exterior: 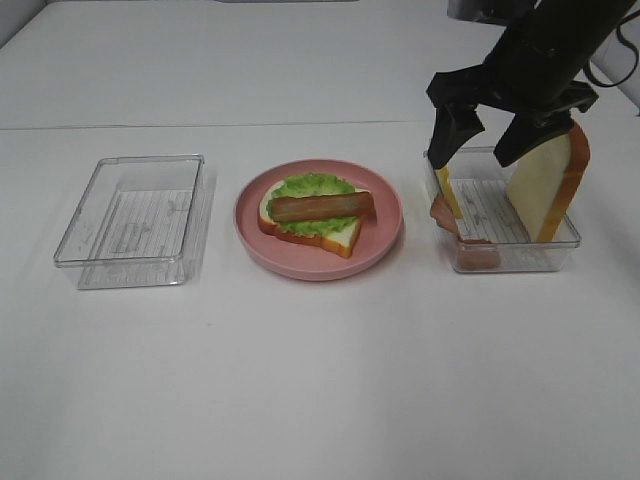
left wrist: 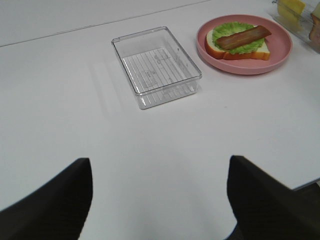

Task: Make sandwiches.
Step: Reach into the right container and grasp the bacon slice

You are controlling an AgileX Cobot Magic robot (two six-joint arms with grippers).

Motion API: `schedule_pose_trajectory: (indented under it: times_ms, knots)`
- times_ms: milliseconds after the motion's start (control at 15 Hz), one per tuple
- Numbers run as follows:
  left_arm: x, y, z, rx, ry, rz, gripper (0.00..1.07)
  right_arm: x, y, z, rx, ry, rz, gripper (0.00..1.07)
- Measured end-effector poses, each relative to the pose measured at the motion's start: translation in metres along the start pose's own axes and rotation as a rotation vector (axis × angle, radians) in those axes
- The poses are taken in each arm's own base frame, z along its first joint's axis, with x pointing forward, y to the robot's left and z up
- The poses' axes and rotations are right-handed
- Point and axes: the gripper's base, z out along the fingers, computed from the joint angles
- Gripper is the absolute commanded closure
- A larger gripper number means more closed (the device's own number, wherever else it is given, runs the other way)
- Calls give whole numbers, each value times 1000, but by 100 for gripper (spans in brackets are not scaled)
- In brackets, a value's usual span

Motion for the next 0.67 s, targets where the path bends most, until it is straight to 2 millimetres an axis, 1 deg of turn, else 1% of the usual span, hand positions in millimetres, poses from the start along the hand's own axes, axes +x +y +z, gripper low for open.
schedule_pose_trajectory:
  times_ms: [200,400,467,667]
  knots:
    - [0,0,0,0,0,0,35,-9,-6,30,7,79,26,33]
    - [0,0,0,0,0,0,35,-9,-10,52,7,126,38,34]
    - [0,0,0,0,0,0,35,-8,-10,62,-7,148,53,34]
    - [0,0,0,0,0,0,35,-6,-10,74,-26,174,72,35]
